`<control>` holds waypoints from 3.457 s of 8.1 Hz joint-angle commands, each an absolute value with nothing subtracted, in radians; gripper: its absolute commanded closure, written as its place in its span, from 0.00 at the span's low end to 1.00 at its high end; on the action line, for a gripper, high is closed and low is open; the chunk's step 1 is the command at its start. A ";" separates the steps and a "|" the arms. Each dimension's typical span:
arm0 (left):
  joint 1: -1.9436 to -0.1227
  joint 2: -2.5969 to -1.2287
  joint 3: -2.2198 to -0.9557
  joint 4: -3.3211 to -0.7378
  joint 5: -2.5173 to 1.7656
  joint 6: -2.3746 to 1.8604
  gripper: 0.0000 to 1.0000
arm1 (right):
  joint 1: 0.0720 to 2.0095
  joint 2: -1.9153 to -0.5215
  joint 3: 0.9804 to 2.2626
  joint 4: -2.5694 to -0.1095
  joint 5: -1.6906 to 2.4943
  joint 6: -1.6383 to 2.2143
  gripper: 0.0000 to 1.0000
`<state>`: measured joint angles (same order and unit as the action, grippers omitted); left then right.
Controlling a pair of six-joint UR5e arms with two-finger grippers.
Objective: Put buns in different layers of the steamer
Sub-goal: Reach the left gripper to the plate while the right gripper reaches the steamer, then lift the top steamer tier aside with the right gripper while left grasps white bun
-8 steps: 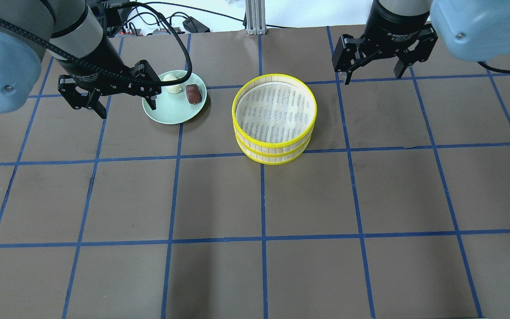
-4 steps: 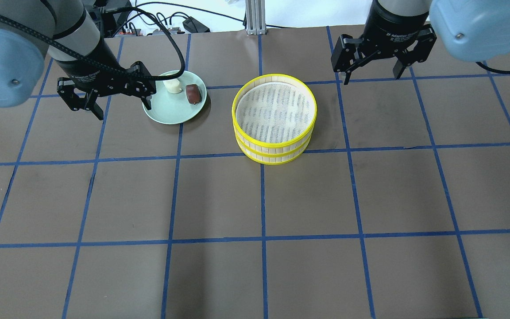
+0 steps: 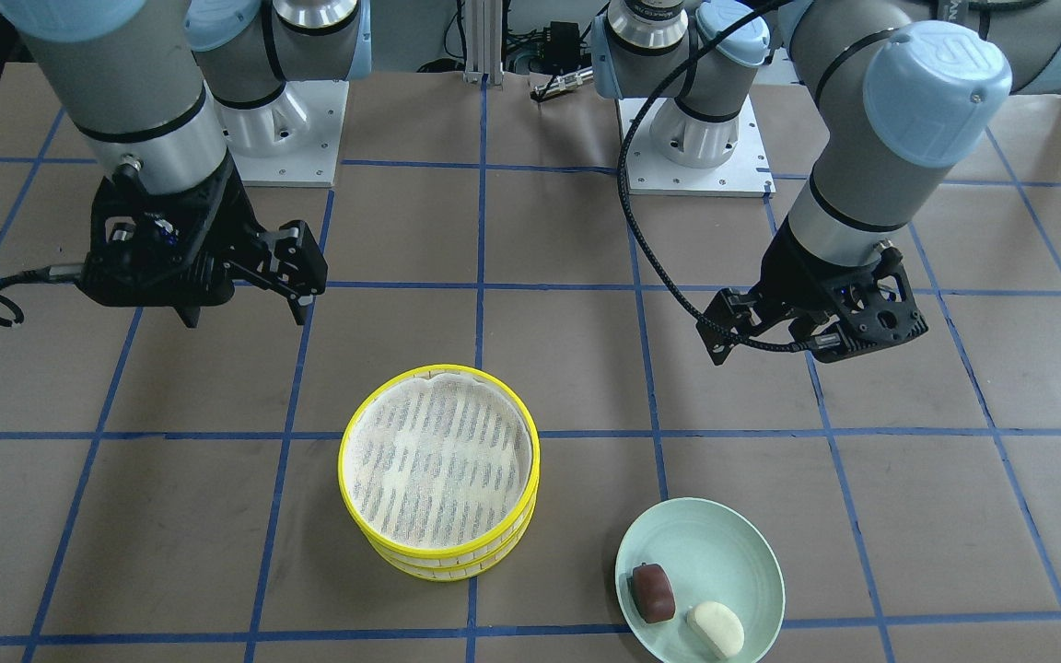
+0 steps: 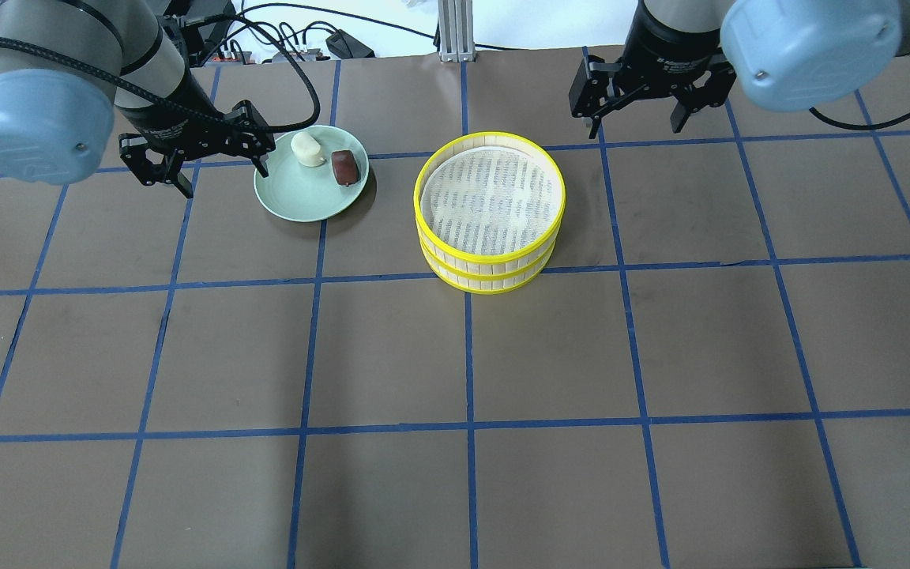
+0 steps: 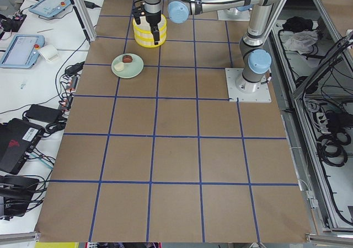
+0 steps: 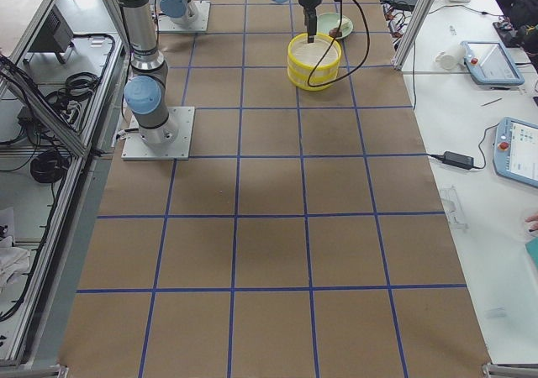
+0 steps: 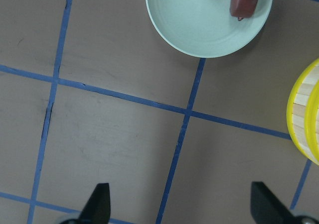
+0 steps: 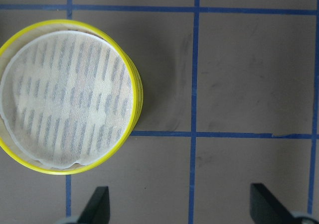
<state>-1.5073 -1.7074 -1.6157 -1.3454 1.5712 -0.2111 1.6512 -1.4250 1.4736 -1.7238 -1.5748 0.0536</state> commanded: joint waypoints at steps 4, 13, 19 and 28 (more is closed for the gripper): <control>-1.482 -1.985 -1.608 -0.926 1.580 -0.359 0.00 | 1.697 -1.154 1.531 -2.087 -1.465 0.149 0.00; -1.476 -2.212 -1.443 -0.760 1.532 -0.393 0.01 | 1.697 -1.097 1.577 -2.143 -1.509 0.146 0.95; -1.476 -2.289 -1.439 -0.710 1.479 -0.466 0.01 | 1.680 -1.181 1.557 -2.019 -1.542 0.133 1.00; -1.476 -2.310 -1.437 -0.729 1.468 -0.503 0.83 | 1.321 -1.243 1.563 -1.922 -1.540 -0.341 1.00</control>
<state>-1.4757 -2.3122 -1.4359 -0.7159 1.4686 -0.5029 1.3329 -1.2452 1.5588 -1.9222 -1.5411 -0.3218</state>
